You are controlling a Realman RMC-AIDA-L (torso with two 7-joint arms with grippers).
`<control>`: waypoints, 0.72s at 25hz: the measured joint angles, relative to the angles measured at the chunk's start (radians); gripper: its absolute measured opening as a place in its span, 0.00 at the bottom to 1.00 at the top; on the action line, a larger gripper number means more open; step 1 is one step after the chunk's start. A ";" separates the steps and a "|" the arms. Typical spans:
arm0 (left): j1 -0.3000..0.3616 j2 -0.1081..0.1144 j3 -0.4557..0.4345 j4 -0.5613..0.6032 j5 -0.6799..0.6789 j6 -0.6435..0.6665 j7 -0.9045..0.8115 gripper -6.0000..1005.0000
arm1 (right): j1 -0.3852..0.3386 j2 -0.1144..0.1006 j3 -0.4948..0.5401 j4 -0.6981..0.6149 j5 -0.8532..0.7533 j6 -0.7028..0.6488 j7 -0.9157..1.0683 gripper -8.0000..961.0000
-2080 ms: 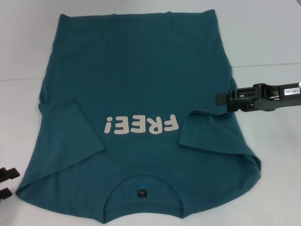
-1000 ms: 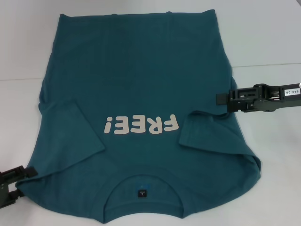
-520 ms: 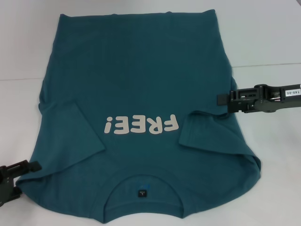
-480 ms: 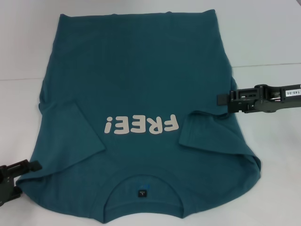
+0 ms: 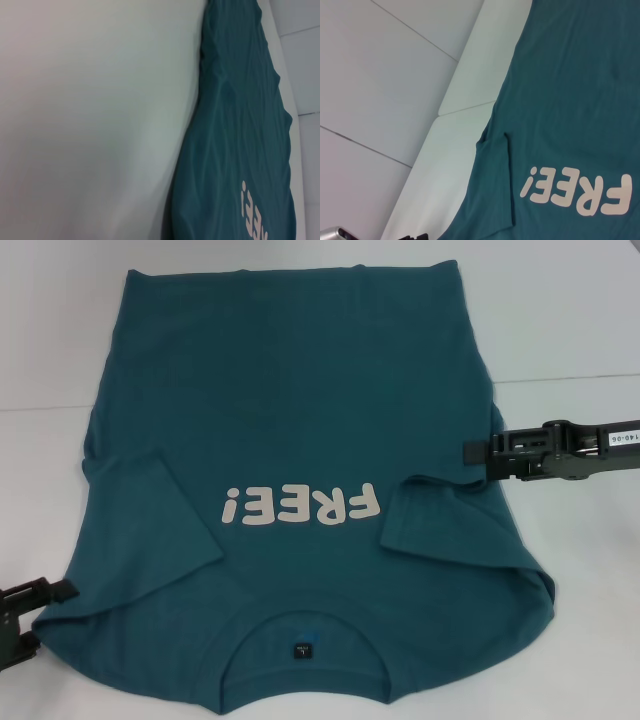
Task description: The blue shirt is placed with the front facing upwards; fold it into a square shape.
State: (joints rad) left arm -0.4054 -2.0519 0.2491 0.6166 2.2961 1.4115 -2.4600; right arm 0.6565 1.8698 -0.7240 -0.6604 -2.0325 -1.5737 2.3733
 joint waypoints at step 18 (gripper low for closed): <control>-0.001 0.004 0.000 0.000 0.006 -0.006 -0.004 0.22 | 0.000 0.000 0.009 -0.002 0.001 -0.006 -0.001 0.81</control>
State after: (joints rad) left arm -0.4068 -2.0478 0.2486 0.6166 2.3023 1.4057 -2.4640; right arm 0.6566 1.8698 -0.7147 -0.6624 -2.0312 -1.5800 2.3727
